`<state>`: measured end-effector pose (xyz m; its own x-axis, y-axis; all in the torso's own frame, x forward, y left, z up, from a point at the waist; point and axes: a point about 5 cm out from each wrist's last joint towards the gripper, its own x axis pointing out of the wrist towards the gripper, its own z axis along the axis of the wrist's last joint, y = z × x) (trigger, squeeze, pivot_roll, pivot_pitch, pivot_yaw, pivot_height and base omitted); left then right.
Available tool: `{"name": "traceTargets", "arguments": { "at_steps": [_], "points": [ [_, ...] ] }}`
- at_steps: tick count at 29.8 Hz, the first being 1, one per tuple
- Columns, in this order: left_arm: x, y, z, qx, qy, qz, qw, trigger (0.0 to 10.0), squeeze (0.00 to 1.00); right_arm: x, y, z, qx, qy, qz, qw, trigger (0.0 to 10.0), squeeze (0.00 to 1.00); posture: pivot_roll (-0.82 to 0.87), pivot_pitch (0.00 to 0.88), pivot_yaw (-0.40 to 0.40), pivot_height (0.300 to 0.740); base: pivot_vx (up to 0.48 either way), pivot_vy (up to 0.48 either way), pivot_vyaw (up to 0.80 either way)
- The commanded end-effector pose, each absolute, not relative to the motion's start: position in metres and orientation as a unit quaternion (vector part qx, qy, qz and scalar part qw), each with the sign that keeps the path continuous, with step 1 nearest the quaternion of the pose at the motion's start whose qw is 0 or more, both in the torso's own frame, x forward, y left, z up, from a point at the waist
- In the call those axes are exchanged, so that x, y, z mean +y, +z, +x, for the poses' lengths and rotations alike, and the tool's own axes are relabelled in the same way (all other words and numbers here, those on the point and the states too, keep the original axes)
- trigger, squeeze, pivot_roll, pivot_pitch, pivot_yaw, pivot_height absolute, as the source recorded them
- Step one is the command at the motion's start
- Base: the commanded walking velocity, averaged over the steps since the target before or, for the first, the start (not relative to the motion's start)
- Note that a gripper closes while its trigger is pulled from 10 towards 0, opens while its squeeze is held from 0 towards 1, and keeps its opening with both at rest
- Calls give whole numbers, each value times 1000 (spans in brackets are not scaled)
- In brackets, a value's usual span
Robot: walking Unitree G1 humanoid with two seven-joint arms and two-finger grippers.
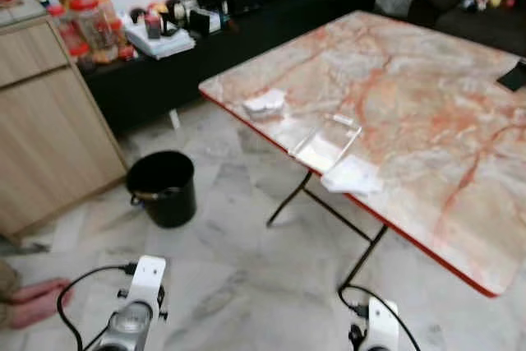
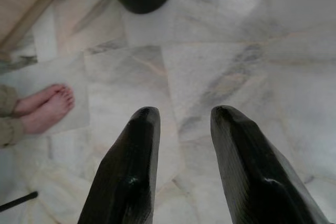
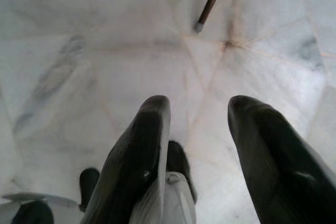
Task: Picking trash to rubbish bin
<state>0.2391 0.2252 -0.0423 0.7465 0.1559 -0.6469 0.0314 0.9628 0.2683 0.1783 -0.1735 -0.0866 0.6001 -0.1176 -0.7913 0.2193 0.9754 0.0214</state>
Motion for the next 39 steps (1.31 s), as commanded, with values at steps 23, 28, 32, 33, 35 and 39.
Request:
{"name": "traceTargets", "arguments": {
  "at_steps": [23,28,32,33,35,39],
  "points": [
    [225,-43,239,361,30,141,922,10000,0,-171,-89,174,444,-91,60,889,10000,0,180,0,59,740,0,0,-775],
    [226,-43,239,361,32,140,921,10000,0,-169,-89,174,444,-90,61,889,10000,0,180,0,59,740,0,0,-772],
    [226,-43,239,360,31,139,922,10000,0,-169,-89,174,444,-89,61,890,10000,0,180,0,59,740,0,0,-772],
    [226,-43,239,360,31,139,922,10000,0,-169,-89,174,443,-89,61,890,10000,0,180,0,59,740,0,0,-775],
    [224,-42,240,357,29,139,923,10000,0,-170,-87,177,435,-92,63,894,10000,0,180,0,59,740,0,0,-738],
    [221,-39,245,345,25,137,928,10000,0,-171,-79,191,405,-87,64,908,10000,0,180,0,59,740,0,0,0]
  ]
}}
